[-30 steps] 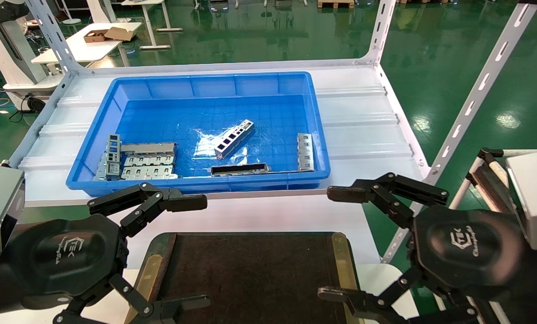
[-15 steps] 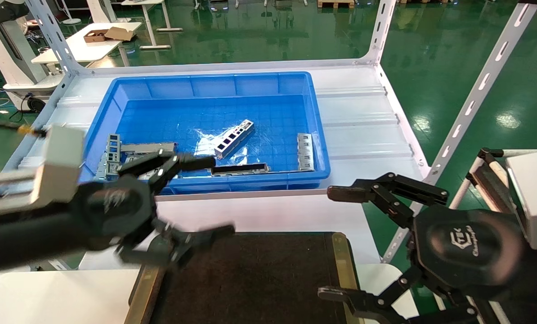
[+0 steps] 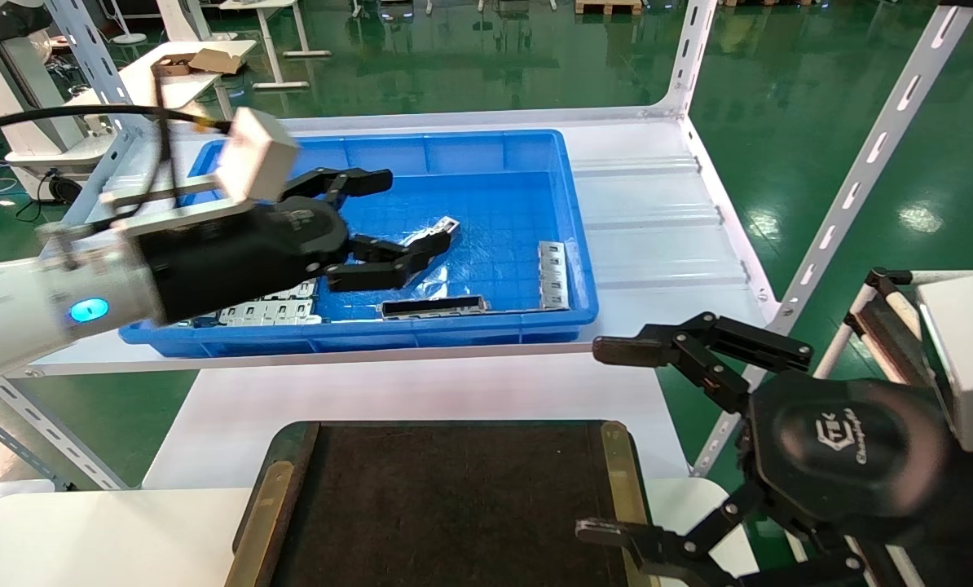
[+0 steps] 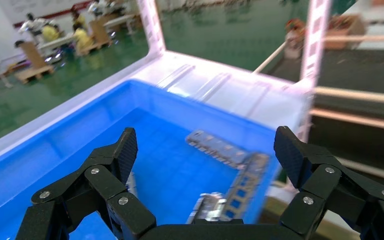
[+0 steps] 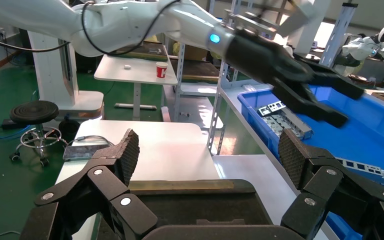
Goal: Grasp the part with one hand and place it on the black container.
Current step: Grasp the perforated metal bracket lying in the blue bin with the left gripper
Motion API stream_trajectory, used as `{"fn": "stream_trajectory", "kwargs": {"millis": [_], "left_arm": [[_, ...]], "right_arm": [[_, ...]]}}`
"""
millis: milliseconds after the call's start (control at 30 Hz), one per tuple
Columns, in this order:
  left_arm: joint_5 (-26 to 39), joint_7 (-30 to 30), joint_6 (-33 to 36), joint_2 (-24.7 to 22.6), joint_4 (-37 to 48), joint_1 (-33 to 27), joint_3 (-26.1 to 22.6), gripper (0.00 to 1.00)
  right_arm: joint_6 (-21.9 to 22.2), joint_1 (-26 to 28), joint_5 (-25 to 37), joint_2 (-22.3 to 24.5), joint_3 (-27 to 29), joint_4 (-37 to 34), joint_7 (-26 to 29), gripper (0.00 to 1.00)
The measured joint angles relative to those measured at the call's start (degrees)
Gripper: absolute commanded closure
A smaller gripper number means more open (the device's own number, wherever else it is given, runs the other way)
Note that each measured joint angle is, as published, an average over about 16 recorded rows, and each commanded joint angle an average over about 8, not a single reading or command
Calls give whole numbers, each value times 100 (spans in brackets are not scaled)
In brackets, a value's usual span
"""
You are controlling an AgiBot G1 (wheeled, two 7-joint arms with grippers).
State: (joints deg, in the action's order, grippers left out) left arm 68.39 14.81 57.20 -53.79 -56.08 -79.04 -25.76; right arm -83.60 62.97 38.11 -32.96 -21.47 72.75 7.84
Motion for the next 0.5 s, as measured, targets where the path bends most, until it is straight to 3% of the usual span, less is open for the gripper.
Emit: {"fn": "stream_trajectory", "kwargs": {"millis": [500], "left_arm": [[990, -1019, -1214, -1586, 2903, -1040, -444, 0]], "right_arm": [[0, 0, -1, 0, -1, 0, 0, 0]]}}
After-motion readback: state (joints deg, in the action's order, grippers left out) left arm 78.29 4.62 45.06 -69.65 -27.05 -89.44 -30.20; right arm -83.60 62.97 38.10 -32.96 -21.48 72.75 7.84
